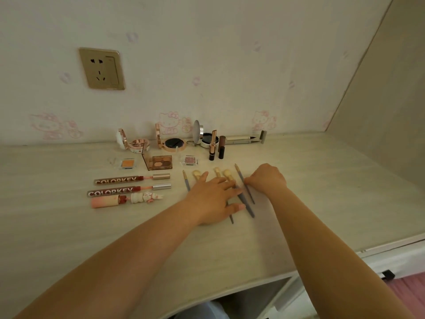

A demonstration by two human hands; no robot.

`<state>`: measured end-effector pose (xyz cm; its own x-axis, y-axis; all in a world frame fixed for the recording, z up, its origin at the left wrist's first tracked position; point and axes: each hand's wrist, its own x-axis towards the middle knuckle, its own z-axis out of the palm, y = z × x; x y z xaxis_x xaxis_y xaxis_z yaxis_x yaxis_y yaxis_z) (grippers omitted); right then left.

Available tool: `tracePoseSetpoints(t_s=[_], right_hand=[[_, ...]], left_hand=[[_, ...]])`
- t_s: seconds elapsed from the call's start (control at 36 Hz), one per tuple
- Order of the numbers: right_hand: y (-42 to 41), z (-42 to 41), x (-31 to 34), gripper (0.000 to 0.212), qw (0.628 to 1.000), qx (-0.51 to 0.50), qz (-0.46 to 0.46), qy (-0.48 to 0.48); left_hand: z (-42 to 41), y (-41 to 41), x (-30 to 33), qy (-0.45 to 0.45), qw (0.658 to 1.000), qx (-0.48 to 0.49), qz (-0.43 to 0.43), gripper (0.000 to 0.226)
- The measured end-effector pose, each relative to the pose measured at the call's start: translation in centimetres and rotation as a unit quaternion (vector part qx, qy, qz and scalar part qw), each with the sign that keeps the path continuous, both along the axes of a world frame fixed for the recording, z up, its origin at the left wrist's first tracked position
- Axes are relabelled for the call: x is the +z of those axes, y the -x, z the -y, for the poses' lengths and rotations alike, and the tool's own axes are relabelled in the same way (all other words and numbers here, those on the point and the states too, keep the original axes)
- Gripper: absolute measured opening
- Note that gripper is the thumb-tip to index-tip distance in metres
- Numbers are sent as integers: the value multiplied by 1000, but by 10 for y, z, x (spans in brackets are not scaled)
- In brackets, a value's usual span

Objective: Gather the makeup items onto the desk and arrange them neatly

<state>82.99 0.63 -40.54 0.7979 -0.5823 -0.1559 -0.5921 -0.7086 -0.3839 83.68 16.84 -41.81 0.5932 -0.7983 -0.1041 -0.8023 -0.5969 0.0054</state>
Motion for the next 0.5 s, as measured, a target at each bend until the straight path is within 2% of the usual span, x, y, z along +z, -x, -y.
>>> tracePoseSetpoints(t_s=[0.22, 0.5], right_hand=[[2, 6, 2, 17, 999, -14, -15, 34], [9, 7, -6, 19, 999, -35, -2, -15]], left_hand=[[10, -12, -1, -9, 1000, 9, -14, 58], [12, -18, -5, 8, 999, 16, -49, 60]])
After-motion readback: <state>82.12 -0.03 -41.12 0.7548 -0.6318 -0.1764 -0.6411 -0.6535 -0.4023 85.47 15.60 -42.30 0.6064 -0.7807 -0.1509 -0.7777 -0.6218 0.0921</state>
